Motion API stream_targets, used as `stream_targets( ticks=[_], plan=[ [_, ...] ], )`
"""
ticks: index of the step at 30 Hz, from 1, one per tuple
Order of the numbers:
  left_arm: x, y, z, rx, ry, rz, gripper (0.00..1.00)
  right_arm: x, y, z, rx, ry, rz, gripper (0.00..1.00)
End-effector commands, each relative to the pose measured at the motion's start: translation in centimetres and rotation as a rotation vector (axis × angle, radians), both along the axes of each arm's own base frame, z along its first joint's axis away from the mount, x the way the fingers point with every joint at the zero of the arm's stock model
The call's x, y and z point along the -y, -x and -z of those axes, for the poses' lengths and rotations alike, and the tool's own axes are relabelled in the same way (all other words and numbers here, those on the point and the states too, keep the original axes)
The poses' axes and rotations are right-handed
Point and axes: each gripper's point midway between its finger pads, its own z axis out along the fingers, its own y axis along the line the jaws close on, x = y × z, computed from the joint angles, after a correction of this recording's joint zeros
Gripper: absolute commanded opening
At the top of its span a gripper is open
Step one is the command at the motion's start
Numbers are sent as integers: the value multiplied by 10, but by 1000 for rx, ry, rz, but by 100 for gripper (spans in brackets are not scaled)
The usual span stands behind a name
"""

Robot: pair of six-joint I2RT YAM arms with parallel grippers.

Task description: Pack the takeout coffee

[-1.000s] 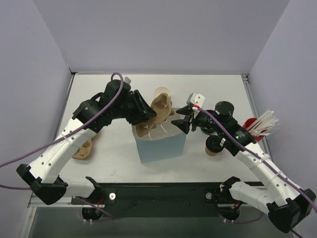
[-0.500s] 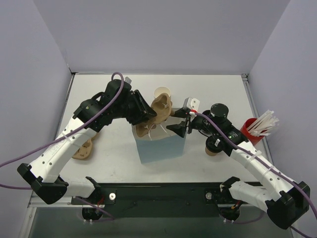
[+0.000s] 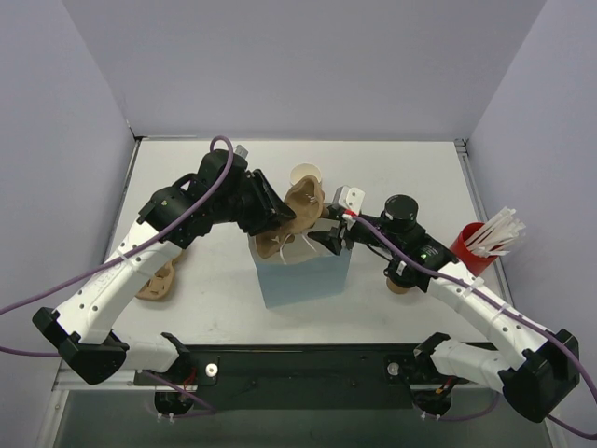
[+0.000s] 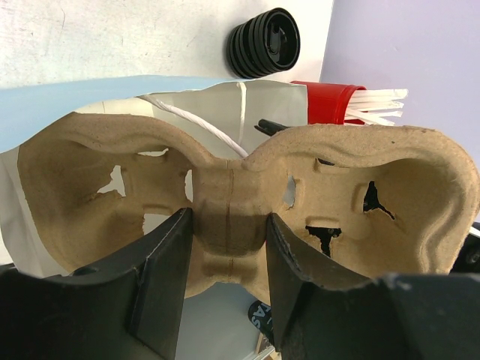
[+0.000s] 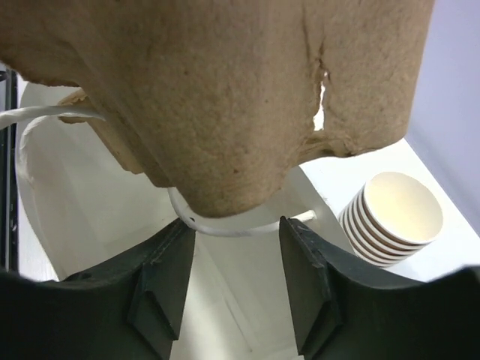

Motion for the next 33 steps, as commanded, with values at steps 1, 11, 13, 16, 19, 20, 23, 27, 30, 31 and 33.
stream_targets(
  ticks=[1,11,13,16,19,20,23,27,30,31,33],
  plan=[
    [-1,-1,-21,52,31,8,34,-3,-17,-29,136,-27,58,44],
    [-10,2,-11,46,-25,11,34,18,-60,-55,129,-71,291,11],
    [-12,2,-8,43,-46,12,34,19,-62,-57,127,-72,304,12],
    [-14,0,-5,41,-78,12,34,20,-64,-61,126,-81,310,12],
    [-15,-2,-5,45,-99,11,34,19,-66,-66,128,-94,317,12],
    [-16,-2,-5,46,-104,11,34,19,-68,-67,128,-96,323,12],
    [-20,-6,-6,55,-141,2,34,18,-70,-72,127,-107,332,11],
    [-23,-9,0,47,-201,1,34,18,-70,-74,118,-112,334,8],
    [-23,-9,2,42,-232,8,34,18,-69,-75,104,-119,344,7],
    [-24,-9,2,42,-238,10,34,19,-70,-77,103,-124,349,7],
    [-24,-9,4,41,-255,14,34,19,-69,-75,76,-124,358,4]
  ],
)
